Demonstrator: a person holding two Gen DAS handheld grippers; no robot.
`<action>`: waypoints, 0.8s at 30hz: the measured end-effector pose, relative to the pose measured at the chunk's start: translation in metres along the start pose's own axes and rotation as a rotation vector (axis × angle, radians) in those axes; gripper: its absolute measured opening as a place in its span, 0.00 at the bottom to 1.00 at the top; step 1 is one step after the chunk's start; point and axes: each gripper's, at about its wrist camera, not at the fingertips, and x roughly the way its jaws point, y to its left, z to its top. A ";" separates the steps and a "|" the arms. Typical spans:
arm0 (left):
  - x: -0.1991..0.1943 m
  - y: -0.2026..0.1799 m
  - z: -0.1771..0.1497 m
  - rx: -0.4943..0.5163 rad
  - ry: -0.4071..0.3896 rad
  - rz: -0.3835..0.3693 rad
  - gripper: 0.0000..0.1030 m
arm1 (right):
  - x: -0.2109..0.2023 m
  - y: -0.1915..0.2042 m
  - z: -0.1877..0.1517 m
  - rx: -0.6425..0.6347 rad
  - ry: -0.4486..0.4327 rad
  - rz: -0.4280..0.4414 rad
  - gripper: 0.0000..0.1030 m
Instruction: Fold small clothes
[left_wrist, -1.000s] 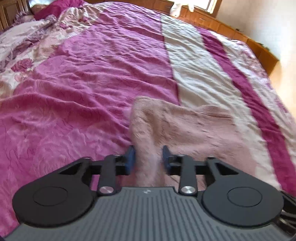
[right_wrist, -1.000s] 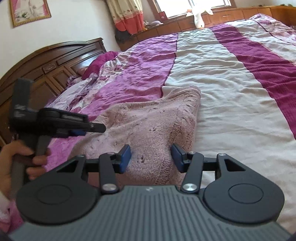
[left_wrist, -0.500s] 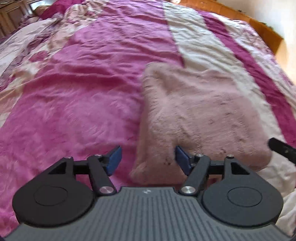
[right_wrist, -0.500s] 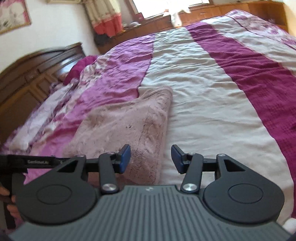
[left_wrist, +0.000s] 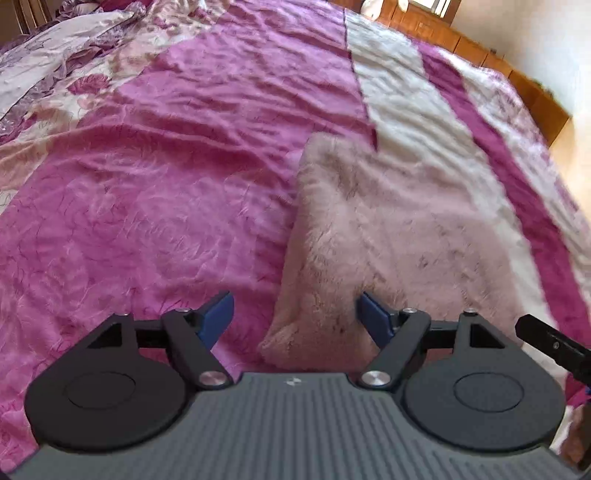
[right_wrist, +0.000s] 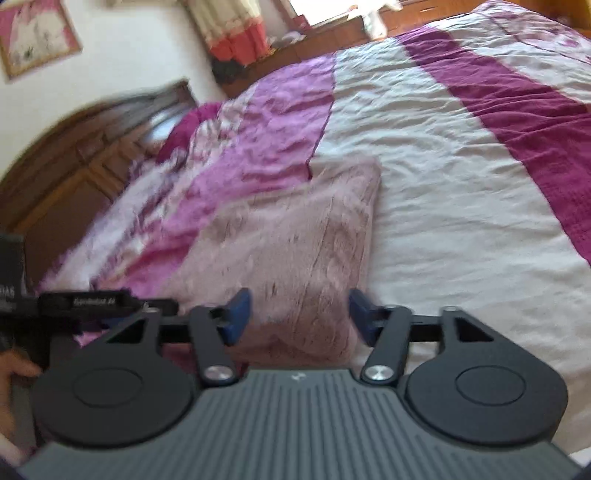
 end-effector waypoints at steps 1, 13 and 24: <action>-0.001 -0.001 0.003 -0.005 -0.012 -0.012 0.78 | -0.002 -0.004 0.002 0.018 -0.022 -0.003 0.78; 0.048 0.004 0.016 -0.142 0.079 -0.104 0.87 | 0.041 -0.059 0.024 0.275 0.110 0.101 0.78; 0.067 0.009 0.013 -0.180 0.074 -0.187 0.89 | 0.070 -0.074 0.020 0.329 0.177 0.253 0.78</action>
